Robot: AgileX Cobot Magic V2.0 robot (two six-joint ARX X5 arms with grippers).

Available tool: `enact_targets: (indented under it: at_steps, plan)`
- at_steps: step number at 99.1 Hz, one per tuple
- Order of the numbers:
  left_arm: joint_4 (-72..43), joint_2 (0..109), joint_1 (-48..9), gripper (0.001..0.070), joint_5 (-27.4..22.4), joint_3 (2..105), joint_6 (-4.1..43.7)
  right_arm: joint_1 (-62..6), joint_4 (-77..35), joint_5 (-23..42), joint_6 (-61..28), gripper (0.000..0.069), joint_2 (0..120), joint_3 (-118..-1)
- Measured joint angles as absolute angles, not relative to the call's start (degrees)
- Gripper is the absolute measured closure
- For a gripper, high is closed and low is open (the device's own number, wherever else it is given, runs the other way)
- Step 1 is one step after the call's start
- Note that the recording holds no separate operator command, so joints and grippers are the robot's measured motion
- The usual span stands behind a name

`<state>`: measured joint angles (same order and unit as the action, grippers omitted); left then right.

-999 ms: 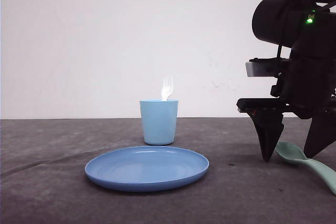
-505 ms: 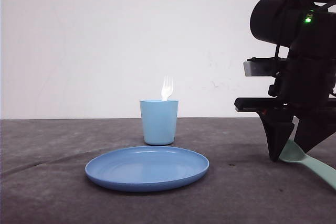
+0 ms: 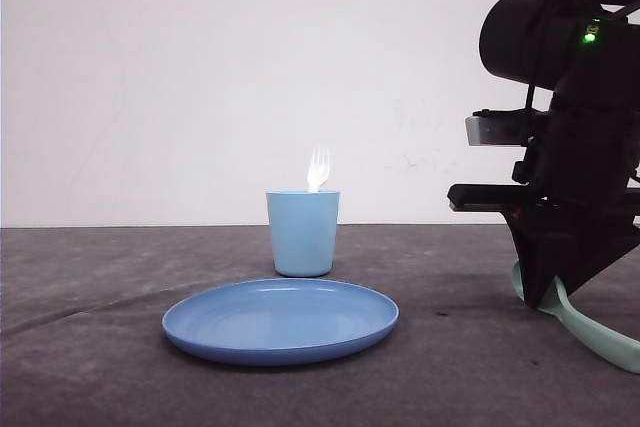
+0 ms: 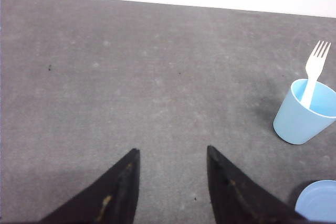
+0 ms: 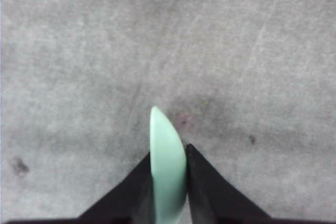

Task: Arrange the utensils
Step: 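Lift the green spoon with the right gripper over the blue cup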

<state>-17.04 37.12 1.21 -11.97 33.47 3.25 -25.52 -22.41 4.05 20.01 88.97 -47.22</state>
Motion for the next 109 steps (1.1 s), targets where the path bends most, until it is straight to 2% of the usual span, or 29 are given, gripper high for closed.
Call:
enact_targets:
  at_steps: [19, 32, 52, 77, 109]
  plan:
    - [-17.0, 37.1, 1.2, 0.0477, -12.0, 33.5, 3.2, -27.1, -23.4, 3.9, 19.2, 0.0624, 84.1, -49.4]
    - [-17.0, 37.1, 1.2, 0.0477, -12.0, 33.5, 3.2, -28.6, -19.1, 3.9, 16.3, 0.0624, 80.9, -54.6]
    - [-17.0, 37.1, 1.2, 0.0477, -12.0, 33.5, 3.2, -30.7, -4.7, 1.1, 10.5, 0.0624, 80.4, -56.9]
    - [-17.1, 37.1, 1.2, 0.0477, -11.9, 33.5, 3.2, -33.5, 17.4, 1.0, 4.9, 0.0624, 82.4, -56.9]
    - [-17.1, 37.1, 1.2, 0.0477, -12.0, 33.5, 3.7, -34.4, 37.0, -2.0, 0.4, 0.0624, 92.3, -56.9]
